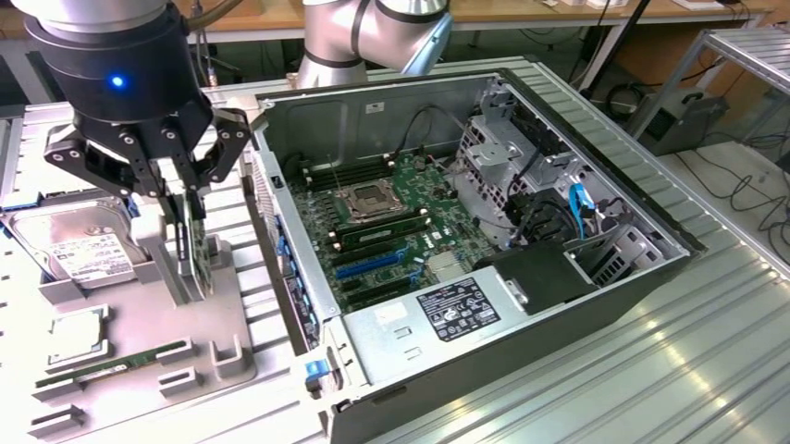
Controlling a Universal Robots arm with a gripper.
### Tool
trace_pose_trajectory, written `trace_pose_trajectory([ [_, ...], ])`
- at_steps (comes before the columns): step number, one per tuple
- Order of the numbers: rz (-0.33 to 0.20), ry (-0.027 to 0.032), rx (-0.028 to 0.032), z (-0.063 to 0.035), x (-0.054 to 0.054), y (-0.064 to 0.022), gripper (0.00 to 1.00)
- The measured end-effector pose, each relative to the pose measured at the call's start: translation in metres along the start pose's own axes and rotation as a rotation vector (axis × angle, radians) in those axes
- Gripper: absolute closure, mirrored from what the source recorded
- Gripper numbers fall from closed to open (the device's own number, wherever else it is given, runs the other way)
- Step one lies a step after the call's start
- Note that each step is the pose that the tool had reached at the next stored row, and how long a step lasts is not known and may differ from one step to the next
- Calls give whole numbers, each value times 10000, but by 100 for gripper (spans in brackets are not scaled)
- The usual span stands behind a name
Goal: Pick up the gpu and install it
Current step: 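Pick up the gpu and move the gpu toward the slot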
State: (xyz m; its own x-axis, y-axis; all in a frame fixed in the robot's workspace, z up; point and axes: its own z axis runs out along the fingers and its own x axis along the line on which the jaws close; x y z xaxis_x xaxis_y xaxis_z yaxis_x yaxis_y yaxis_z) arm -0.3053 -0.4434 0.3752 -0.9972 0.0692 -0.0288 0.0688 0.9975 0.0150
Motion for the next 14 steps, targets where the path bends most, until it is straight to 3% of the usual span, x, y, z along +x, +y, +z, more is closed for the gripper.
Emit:
trace_pose_trajectory([
  [14, 0, 0, 0, -25, -1, 0, 74],
])
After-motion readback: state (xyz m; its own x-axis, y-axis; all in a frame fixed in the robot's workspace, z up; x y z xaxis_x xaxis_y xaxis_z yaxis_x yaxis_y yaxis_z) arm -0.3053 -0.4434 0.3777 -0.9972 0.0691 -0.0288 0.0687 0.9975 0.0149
